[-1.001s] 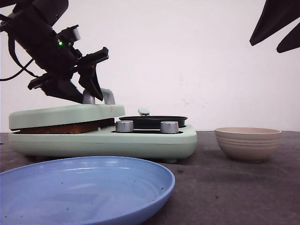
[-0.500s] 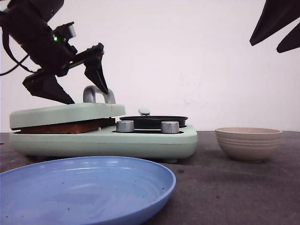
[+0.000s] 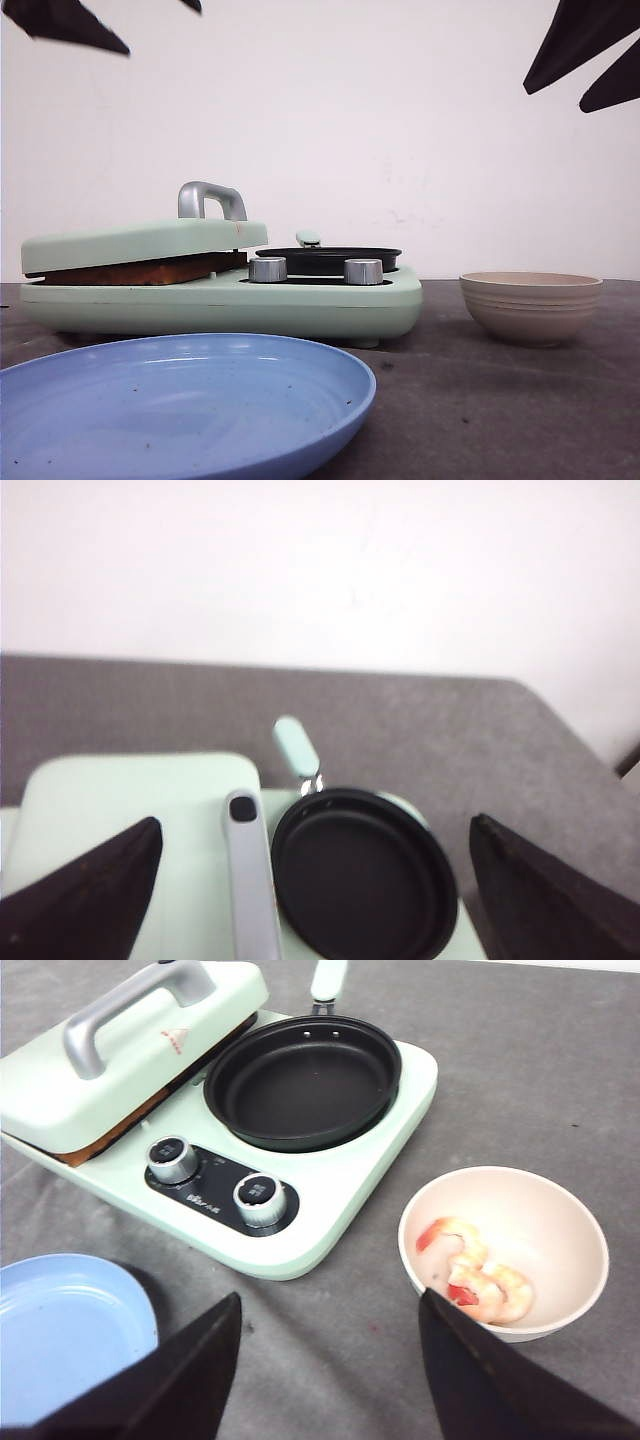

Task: Make breakfast with bread and shrimp
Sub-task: 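Release the lid handle and raise the left gripper, then move the right gripper down to the beige bowl rim and grasp it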

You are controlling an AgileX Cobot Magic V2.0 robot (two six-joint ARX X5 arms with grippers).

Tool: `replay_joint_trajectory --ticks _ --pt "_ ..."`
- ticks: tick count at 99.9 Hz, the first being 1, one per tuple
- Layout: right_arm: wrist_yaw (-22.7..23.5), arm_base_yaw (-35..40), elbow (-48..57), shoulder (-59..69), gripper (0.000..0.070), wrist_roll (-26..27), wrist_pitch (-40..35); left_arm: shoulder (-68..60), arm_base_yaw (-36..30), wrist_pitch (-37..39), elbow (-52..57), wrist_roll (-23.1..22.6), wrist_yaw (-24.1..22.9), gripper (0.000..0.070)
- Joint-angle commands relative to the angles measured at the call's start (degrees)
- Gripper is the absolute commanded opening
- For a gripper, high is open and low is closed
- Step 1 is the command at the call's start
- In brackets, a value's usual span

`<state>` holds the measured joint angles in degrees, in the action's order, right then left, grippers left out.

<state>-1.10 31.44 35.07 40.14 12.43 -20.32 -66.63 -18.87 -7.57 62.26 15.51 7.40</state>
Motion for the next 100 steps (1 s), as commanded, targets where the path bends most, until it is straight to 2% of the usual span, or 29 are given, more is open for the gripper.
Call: replay_joint_trajectory --ticks 1,13,24,38,60,81,88,100 --pt "0.04 0.24 0.26 0.20 0.0347 0.33 0.61 1.73 -0.15 -0.33 0.83 -1.77 -0.09 0.0554" --pt "-0.63 -0.44 0.28 0.20 0.0348 1.62 0.59 5.75 -0.15 -4.81 0.79 -2.89 -1.03 0.0551" --pt "-0.68 -2.32 0.28 0.28 0.0347 4.98 0.52 7.50 -0.15 -7.91 0.74 -3.30 -1.20 0.0551" --pt "-0.07 -6.80 0.31 2.29 0.0347 7.85 0.57 9.31 -0.68 -8.96 -0.59 -3.41 -1.07 0.0550" --pt "8.72 -16.35 2.82 12.59 0.0347 7.91 -0.35 14.34 -2.73 -6.99 -6.27 -3.48 -1.11 0.0548" --pt "14.47 -23.21 9.22 25.53 0.0347 6.56 -1.29 20.52 -3.72 -5.88 -11.78 -4.17 -1.07 0.0538" --pt "15.26 -24.63 12.28 29.70 0.0347 5.97 -2.93 22.69 -3.72 -5.86 -13.38 -4.42 -1.07 0.0502" --pt "15.26 -26.21 17.75 36.20 0.0348 3.30 -6.82 26.47 -3.72 -5.97 -16.06 -4.39 -1.20 0.0498"
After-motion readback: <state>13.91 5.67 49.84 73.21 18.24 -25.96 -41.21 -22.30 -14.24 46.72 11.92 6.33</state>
